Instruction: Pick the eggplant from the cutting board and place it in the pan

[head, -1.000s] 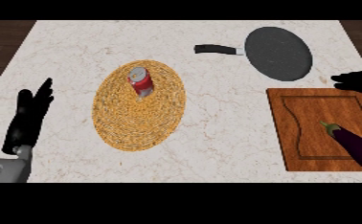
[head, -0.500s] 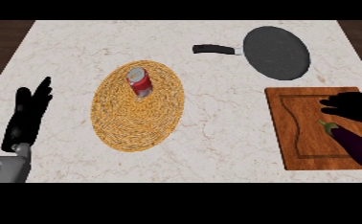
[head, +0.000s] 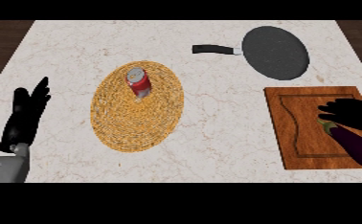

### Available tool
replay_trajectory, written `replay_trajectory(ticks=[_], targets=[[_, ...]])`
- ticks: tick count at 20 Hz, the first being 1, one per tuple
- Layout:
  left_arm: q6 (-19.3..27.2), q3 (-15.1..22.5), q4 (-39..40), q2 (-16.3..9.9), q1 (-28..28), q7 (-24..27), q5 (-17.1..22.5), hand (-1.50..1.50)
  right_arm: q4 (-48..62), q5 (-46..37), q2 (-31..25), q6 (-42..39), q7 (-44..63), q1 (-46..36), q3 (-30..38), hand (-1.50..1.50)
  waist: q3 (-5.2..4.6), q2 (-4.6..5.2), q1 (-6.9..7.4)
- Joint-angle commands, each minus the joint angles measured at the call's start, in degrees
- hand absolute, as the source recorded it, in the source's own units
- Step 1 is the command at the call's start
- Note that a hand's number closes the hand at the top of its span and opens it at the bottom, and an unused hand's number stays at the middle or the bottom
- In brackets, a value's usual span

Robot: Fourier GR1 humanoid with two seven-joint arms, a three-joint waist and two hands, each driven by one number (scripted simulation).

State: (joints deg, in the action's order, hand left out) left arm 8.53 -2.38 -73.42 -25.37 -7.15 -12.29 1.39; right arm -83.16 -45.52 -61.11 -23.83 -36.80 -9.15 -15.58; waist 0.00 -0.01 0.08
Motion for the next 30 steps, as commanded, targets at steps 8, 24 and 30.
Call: replay_trajectory(ticks=[8,24,30], targets=[[-0.07,-0.42,-2.24,3.70,0.19,-2.10,-3.28,0.00,9.68,-11.87,5.59,3.34,-6.90,-1.34,1.85,-1.50,0.02,0.06,0.30],[-2.81,-3.37,-4.97,5.27,1.86,-3.13,-6.64,0.00,10.83,-22.93,15.26,3.73,-4.24,0.54,4.43,-1.50,0.00,-0.01,-0.01],[-5.86,-6.98,-2.18,3.61,0.24,-1.02,-5.02,0.00,12.71,-26.94,19.54,4.84,-4.11,-1.77,3.58,1.50,-0.01,0.02,0.10]])
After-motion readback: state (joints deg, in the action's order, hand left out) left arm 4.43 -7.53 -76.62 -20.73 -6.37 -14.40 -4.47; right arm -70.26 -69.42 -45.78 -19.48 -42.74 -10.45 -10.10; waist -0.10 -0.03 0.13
